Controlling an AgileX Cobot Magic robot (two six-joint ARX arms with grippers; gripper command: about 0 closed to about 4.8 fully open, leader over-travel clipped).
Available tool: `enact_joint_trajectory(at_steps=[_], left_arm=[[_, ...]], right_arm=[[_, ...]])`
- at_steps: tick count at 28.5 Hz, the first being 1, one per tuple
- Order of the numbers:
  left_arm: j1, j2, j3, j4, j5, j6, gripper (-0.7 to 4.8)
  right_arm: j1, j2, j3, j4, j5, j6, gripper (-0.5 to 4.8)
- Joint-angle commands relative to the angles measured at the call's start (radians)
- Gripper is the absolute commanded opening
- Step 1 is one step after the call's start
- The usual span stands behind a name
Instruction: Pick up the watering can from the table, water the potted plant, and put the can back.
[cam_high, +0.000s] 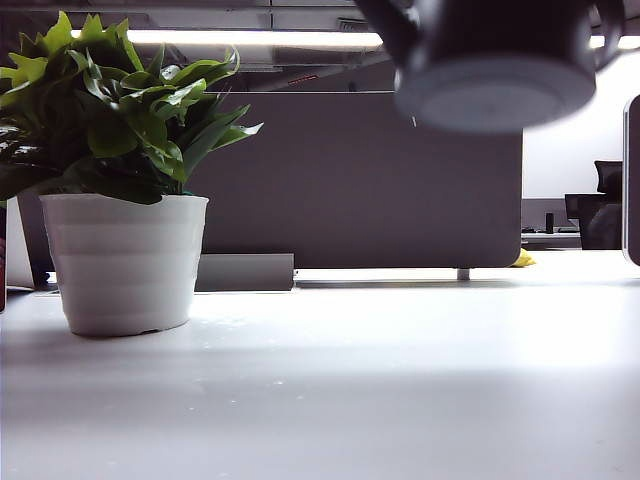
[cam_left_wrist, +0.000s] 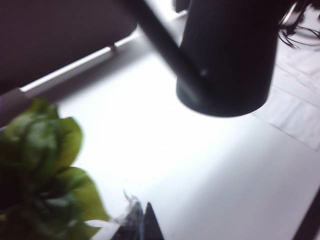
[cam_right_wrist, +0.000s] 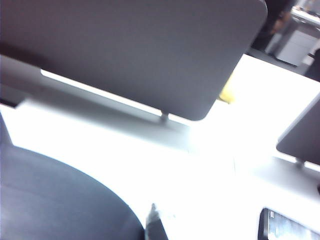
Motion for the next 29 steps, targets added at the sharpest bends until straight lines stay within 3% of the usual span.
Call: enact_joint_trajectory(at_steps=[1,8,17,21,29], left_arm=[[-0.054,0.041,0.005,0.013,-0.003,-0.003,-0.06],[-0.175,0.114,0.005,0.039,-0.121,0.009,-0.06],[-0.179,0.166,0.004,0.088,-0.137,0.032,-0.06],[-0.179,0.171,0.004,0.091,-0.161,0.076,-0.06],[-0.179,0.205,0.003,0.096,-0.159,0.076,-0.06]], right_arm=[[0.001,-0.023,-0.083,0.29,0.007,0.029,-0.05],[-0.027,0.075,-0.254,0.663,0.002,0.004,-0.05],[-0.138,0.3,-0.265,0.866,-0.074,0.005,-0.05],[-0.156,0.389,-0.265,0.967,-0.09,0.005,-0.05],[-0.159,0.527,-0.275,1.114,-0.114,0.013,-0.05]])
